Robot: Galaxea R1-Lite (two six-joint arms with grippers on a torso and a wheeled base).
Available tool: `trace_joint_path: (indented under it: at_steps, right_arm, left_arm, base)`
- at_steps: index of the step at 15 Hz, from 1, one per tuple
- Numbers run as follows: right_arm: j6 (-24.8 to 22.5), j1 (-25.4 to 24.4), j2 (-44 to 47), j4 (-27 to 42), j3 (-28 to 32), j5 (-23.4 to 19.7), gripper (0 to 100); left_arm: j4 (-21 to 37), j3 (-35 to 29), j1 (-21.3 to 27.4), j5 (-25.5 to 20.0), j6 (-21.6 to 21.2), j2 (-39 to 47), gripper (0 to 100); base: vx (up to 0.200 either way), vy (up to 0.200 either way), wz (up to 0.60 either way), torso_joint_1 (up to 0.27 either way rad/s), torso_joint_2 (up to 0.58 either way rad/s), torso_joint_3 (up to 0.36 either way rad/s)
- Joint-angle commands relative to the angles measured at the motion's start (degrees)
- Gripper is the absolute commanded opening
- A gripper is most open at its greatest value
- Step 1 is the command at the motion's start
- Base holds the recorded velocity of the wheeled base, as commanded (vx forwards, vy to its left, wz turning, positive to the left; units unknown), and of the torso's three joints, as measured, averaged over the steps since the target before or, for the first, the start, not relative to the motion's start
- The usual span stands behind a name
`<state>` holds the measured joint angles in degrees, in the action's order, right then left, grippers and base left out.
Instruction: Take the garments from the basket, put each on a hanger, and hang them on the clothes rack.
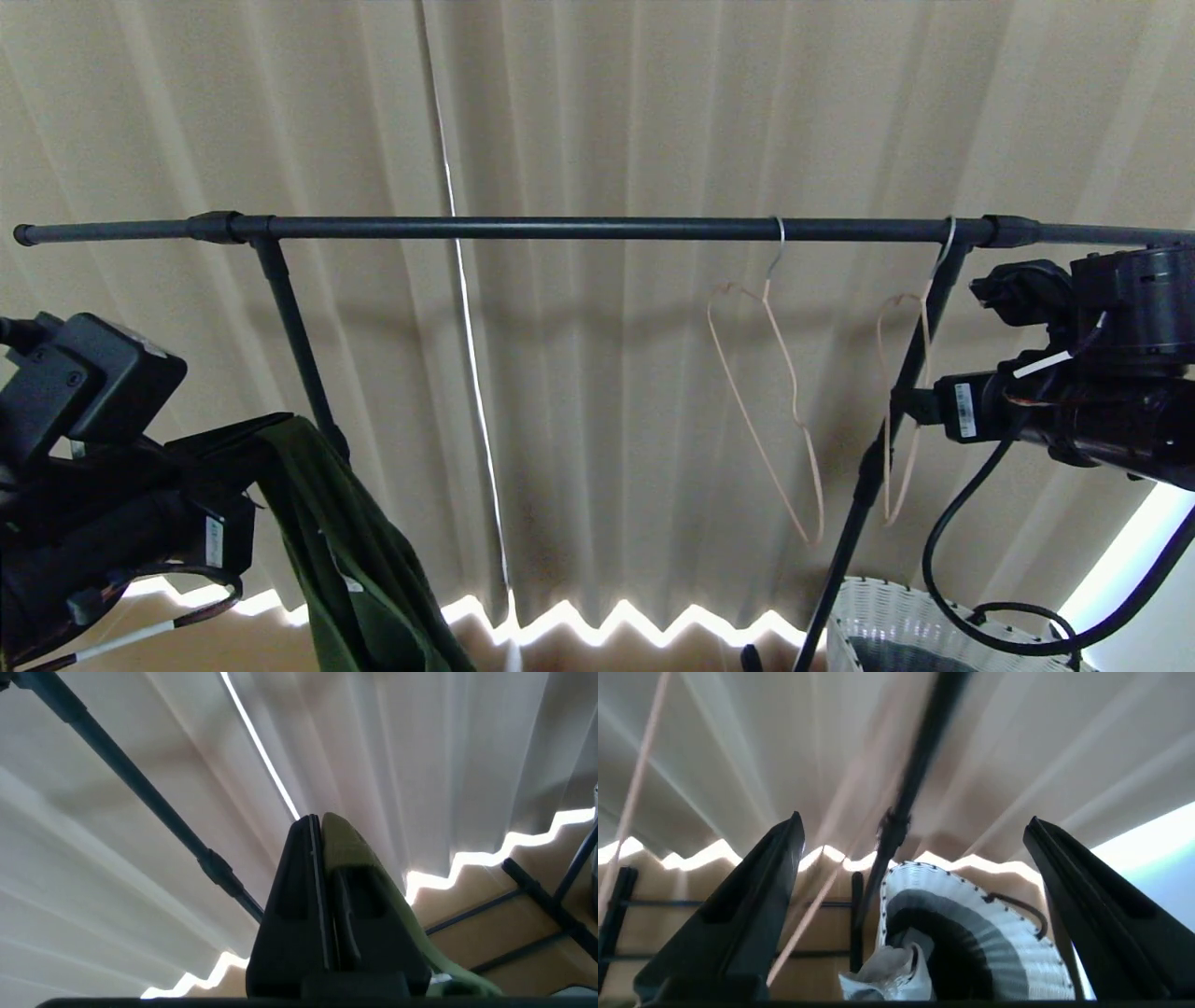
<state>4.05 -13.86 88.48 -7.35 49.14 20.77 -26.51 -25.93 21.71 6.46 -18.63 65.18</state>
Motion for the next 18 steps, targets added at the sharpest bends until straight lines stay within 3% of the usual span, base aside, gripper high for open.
trace_joint_path:
  at_steps: [1, 9, 10, 18]
  right_arm:
    - [0.3, 0.2, -0.2, 0.0, -0.1, 0.0, 100]
    - [1.8, 0.2, 0.4, -0.2, -1.1, 0.1, 100]
    - [1.8, 0.3, 0.4, -0.2, -1.1, 0.1, 0]
    - [1.8, 0.7, 0.1, -0.2, -1.2, 0.1, 0]
  left_arm:
    - [0.0, 0.1, 0.0, 0.0, 0.0, 0.1, 0]
    - [0.1, 0.1, 0.2, 0.0, 0.0, 0.5, 0]
    - [0.0, 0.1, 0.2, 0.0, -0.1, 0.5, 0]
    - [0.1, 0.1, 0.2, 0.0, -0.1, 0.5, 0]
  base:
    - [0.000, 0.000, 0.00, 0.000, 0.00, 0.000]
    - [0.000, 0.000, 0.00, 0.000, 0.00, 0.000]
    - [0.000, 0.000, 0.00, 0.000, 0.00, 0.000]
    - [0.000, 0.000, 0.00, 0.000, 0.00, 0.000]
